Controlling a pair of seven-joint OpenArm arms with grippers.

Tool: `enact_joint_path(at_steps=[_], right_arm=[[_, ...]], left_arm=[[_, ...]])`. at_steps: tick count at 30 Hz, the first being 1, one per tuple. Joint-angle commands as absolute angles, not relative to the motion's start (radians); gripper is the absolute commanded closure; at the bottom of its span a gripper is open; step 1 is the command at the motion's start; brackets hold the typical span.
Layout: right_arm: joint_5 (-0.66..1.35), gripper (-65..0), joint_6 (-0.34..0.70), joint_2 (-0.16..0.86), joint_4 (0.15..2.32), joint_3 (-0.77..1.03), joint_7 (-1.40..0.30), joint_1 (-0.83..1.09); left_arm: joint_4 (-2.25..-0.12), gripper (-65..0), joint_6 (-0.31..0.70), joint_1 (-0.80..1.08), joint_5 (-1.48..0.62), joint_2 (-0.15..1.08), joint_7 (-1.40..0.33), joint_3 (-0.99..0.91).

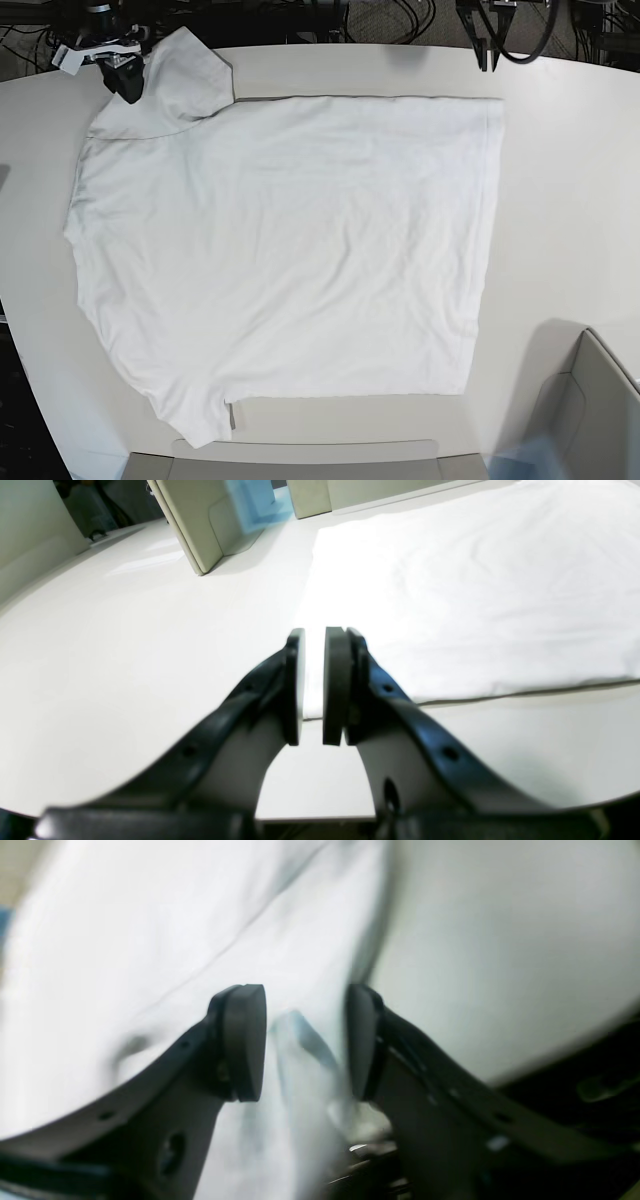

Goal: Fold the T-shirt properly
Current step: 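Lower both grippers onto the shirt's collar-side corners and grasp them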

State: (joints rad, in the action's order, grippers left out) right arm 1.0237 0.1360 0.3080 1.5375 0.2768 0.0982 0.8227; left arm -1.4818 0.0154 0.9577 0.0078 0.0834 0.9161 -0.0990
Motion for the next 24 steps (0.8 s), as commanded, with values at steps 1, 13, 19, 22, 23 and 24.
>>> enact_joint_path(at_steps=[1, 13, 19, 22, 23, 24], right_arm=[[1.035, -26.7, 0.147, 0.306, 1.538, 0.272, 0.019, 0.825], [1.087, -26.7, 0.200, 0.283, 1.538, 0.271, -0.061, 0.820], [1.087, -26.7, 0.200, 0.283, 1.538, 0.272, -0.059, 0.828], [1.087, -26.7, 0.200, 0.283, 1.537, 0.289, -0.064, 0.829], [1.087, -26.7, 0.200, 0.283, 1.537, 0.308, -0.065, 0.831], [1.086, -26.7, 0.200, 0.278, 1.535, 0.321, -0.065, 0.831]], left_arm=[[-1.495, -7.9, 0.008, 0.972, 0.002, 0.085, 0.940, -0.097], [-1.725, -13.0, 0.012, 0.977, -0.154, 0.090, 0.641, -0.019], [-1.923, -21.7, 0.099, 0.966, -0.455, 0.153, 0.248, -0.002], [-1.934, -21.4, 0.116, 0.917, -0.615, 0.182, 0.087, -0.018], [-1.931, -21.5, 0.116, 0.901, -0.668, 0.189, 0.038, -0.042], [-1.920, -21.5, 0.117, 0.891, -0.723, 0.193, -0.016, -0.065]])
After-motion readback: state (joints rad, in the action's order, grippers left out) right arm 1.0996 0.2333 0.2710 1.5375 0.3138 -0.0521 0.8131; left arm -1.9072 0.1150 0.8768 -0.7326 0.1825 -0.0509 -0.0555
